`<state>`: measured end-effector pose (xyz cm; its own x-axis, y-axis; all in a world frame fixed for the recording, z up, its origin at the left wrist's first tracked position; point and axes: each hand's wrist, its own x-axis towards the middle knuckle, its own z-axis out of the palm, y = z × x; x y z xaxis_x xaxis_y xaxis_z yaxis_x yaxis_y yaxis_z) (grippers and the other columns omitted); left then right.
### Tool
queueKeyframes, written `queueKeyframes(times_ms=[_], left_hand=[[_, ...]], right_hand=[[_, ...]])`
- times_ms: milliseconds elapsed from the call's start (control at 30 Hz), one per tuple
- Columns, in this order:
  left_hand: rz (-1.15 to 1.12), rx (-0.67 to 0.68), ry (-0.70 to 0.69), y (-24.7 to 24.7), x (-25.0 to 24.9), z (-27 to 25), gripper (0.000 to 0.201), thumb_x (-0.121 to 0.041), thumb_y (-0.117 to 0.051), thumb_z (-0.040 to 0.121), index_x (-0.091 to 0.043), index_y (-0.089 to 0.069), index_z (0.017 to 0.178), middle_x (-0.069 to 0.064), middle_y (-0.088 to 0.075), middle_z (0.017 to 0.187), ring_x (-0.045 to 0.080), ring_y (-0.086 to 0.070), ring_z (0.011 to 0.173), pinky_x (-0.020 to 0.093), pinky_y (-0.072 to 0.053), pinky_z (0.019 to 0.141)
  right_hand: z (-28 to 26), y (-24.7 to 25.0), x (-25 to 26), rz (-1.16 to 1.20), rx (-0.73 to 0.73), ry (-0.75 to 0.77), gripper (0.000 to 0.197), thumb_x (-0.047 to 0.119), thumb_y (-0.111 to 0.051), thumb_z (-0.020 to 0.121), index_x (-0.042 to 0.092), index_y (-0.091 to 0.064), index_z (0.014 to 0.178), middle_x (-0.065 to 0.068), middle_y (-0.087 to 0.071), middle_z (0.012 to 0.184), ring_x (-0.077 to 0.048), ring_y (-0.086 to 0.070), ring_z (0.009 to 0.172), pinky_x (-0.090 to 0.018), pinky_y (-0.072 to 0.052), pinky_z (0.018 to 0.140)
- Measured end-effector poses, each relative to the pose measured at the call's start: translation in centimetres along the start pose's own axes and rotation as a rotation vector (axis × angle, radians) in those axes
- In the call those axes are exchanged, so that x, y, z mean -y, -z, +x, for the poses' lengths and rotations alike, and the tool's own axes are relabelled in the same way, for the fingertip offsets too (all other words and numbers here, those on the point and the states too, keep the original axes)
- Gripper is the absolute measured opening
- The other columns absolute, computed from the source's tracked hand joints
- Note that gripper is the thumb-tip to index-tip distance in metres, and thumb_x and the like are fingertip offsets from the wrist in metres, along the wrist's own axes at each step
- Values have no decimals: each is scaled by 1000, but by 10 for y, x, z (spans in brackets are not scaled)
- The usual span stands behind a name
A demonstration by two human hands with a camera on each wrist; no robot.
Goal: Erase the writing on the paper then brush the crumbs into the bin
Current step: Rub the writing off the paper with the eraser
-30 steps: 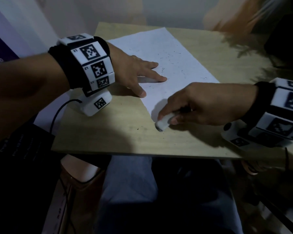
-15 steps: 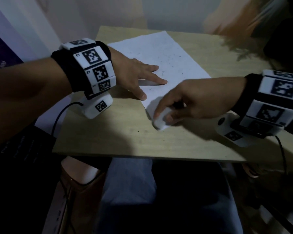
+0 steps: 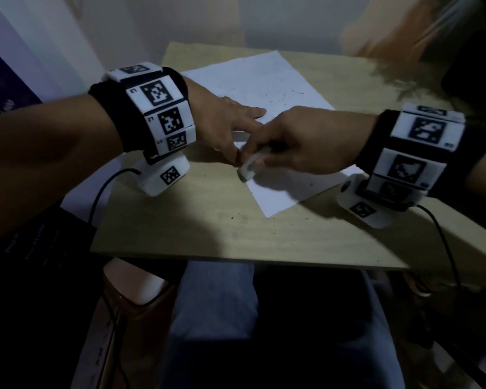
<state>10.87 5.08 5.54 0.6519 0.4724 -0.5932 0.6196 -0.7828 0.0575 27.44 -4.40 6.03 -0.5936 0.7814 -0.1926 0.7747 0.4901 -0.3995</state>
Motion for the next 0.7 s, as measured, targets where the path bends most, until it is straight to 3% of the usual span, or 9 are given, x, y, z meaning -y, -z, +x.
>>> queueKeyframes(times_ms=[100,200,267,367,467,567,700], left_hand=[[18,-5,27,0,0,0,78,-57,-60,94,-61,-10,153,-12,15,170,24,6,157,55,-1,125],[17,-8,45,0,-3,-2,77,-52,-58,98,-62,-5,152,-12,17,169,23,7,157,53,0,125],[11,-6,25,0,-3,-2,77,-52,-61,96,-60,-11,153,-10,11,170,22,3,157,52,-3,124],[-2,-7,7,1,-3,-2,74,-51,-64,93,-52,-22,155,-8,0,170,22,-4,156,50,-11,124],[13,2,34,0,-4,-3,78,-54,-59,96,-58,-8,155,-11,15,170,21,6,157,51,-1,125],[13,-5,42,0,-4,-4,76,-50,-57,99,-60,-4,153,-12,18,169,21,7,157,49,1,124],[-7,0,23,2,-7,-6,72,-51,-60,96,-57,-18,153,-10,11,170,23,5,157,52,-3,124]], right_hand=[[-3,-4,-1,-32,68,-2,26,29,-61,97,35,-70,119,24,-69,104,0,-59,89,-12,-44,84],[-9,1,0,-2,218,-18,25,28,-61,98,38,-70,119,27,-68,101,9,-58,87,-10,-42,83],[-3,4,0,24,156,1,23,31,-61,97,38,-72,115,35,-64,95,14,-57,87,-7,-39,81],[7,2,0,2,5,28,20,35,-62,95,33,-73,111,41,-60,93,7,-58,93,-5,-39,81],[-4,-4,-6,-44,92,-6,27,34,-59,95,35,-69,121,32,-63,98,4,-57,85,-7,-37,79],[-17,-2,-6,24,203,-52,25,36,-61,96,43,-67,119,30,-65,86,9,-57,81,-8,-38,75],[-3,1,-2,59,-4,6,22,39,-62,95,33,-73,113,31,-66,90,9,-57,85,-7,-40,78]])
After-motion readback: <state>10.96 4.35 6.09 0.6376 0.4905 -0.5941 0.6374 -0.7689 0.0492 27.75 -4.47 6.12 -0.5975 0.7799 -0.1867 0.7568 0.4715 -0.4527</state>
